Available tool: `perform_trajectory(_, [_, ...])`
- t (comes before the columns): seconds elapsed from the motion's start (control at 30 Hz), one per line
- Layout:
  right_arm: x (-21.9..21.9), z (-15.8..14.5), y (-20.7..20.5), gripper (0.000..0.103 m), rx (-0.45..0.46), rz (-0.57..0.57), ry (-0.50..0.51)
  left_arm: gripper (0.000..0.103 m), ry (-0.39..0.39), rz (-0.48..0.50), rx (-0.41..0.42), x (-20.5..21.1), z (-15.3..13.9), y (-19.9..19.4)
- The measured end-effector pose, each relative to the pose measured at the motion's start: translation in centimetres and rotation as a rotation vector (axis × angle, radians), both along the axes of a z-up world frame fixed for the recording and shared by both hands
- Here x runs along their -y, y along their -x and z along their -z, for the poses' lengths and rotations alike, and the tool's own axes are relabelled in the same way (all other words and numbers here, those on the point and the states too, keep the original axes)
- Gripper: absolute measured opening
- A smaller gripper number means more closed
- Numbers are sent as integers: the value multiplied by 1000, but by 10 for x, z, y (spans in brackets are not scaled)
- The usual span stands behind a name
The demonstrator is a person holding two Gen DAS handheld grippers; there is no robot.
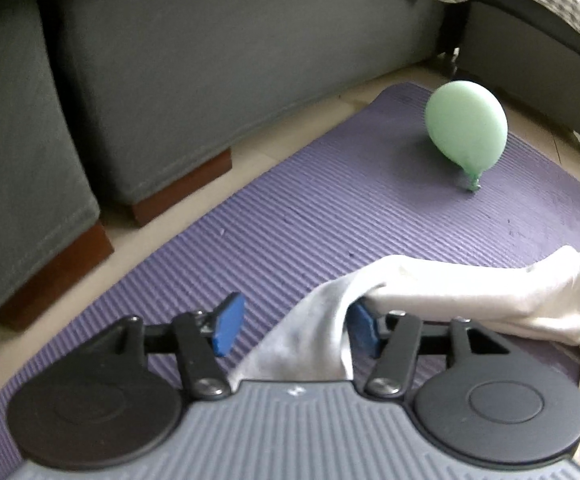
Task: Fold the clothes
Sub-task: 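Grasp the shirt hem with both grippers and lift it off the mat, then swing the shirt down onto the mat and open both grippers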
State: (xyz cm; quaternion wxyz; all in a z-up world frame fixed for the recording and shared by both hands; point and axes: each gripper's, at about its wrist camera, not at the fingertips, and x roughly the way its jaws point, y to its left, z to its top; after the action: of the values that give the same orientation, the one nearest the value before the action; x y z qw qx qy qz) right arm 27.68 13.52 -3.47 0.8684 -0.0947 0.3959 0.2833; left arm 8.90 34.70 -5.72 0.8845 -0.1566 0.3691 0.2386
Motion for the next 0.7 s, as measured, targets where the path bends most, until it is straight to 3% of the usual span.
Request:
perform_trajectory(0.07, [-18, -5, 16, 42, 7, -76, -11, 51, 28, -11, 23, -4, -1, 2])
perform_trajectory(0.1, [-28, -8, 23, 43, 9, -111, -17, 38, 41, -16, 36, -6, -1, 3])
perform_trajectory(0.13, [-37, -10, 29, 44, 16, -142, -24, 31, 53, -22, 51, -7, -2, 5])
perform_trajectory(0.27, [-80, -19, 45, 50, 38, -266, -49, 33, 80, -45, 86, -12, -6, 10])
perform_trajectory(0.33, [-105, -19, 46, 50, 29, -328, -30, 45, 66, -72, 71, -14, -6, 11])
perform_trajectory(0.47, [-138, -5, 46, 50, -37, -423, 28, 48, 82, -102, 76, -19, -7, 13])
perform_trajectory(0.53, [-146, 4, 46, 49, -66, -431, 58, 55, 83, -106, 73, -21, -7, 13])
perform_trajectory(0.57, [-151, 11, 47, 39, -82, -443, 69, 57, 83, -110, 73, -21, -8, 13])
perform_trajectory(0.6, [-152, 13, 46, 19, -87, -454, 54, 61, 87, -119, 77, -22, -8, 14])
perform_trajectory(0.7, [-149, 11, 35, 9, -114, -391, -16, 68, 100, -150, 94, -26, -11, 19])
